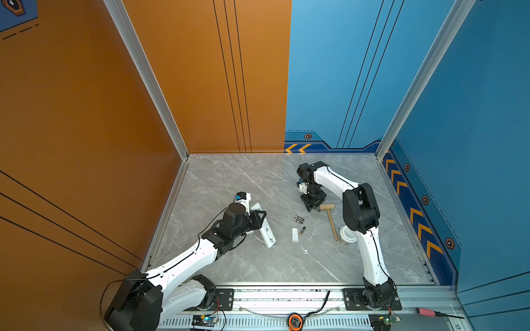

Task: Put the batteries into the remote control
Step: 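Lower the right gripper and grasp one AAA battery by its end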

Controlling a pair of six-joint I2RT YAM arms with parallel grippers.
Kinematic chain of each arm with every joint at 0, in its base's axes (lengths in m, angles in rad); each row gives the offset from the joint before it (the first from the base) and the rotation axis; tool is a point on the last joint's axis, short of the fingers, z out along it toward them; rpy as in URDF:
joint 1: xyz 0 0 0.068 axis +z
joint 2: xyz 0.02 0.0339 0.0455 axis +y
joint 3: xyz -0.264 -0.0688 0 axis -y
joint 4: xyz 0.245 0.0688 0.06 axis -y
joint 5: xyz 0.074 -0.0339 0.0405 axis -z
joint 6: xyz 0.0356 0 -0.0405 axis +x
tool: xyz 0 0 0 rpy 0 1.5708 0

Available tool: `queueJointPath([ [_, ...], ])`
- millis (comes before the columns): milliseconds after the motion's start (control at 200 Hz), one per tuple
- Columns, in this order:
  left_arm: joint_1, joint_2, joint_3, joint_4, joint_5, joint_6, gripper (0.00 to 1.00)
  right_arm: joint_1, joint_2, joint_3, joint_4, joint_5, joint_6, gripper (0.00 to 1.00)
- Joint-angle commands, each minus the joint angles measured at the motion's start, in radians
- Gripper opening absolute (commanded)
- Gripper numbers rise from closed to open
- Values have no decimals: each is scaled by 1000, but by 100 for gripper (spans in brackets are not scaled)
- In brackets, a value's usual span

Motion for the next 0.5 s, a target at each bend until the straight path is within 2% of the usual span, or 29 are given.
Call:
queueJointPath([
  [0, -8, 6, 29, -3, -13, 5, 0, -21, 14, -29, -18, 5, -4, 41],
  [165, -8, 17, 31, -3, -12, 5, 0, -29, 17, -49, -6, 3, -5, 33],
  [496, -10, 19, 38, 18, 17, 16, 0, 1, 51, -45, 13, 0, 12, 10],
])
